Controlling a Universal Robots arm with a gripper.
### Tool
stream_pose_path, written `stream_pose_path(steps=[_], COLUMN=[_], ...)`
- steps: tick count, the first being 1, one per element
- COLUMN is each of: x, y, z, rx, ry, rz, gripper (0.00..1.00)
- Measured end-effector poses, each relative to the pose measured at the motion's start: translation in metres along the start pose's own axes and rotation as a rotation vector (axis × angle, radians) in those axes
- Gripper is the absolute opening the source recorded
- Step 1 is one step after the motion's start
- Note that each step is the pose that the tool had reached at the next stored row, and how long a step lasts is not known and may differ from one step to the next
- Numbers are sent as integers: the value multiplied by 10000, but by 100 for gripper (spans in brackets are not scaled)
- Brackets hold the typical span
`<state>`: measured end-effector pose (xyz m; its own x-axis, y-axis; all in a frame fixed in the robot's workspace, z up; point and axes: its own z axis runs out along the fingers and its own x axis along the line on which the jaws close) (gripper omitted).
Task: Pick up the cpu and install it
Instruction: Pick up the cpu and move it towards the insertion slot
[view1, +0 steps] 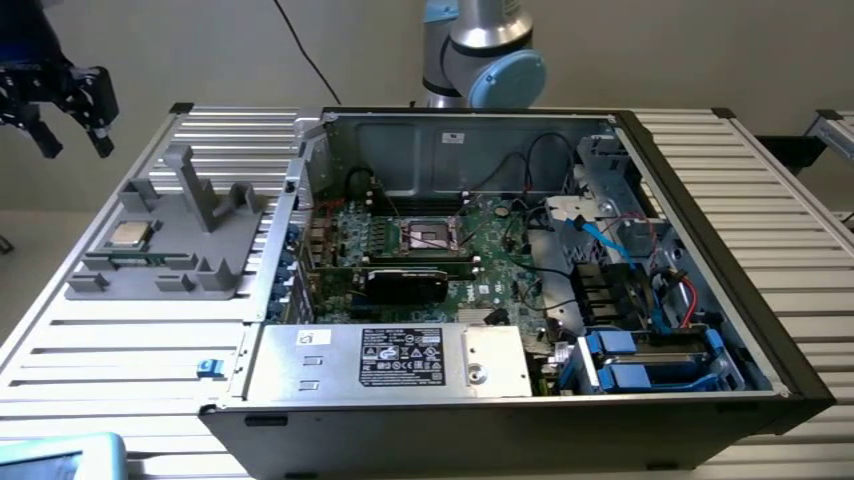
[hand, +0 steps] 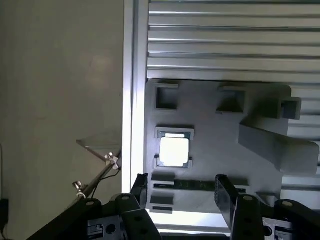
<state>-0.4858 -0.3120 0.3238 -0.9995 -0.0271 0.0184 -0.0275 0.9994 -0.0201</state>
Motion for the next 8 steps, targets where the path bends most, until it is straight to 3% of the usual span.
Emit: stream_pose_path(steps=[3,6,8], x=[-1,0,0], y=[1,1,1], z=[46,72,82], rx=[21,124,246], ry=[3,6,9], rz=[-6,-6,-9], gripper=[66,66,66])
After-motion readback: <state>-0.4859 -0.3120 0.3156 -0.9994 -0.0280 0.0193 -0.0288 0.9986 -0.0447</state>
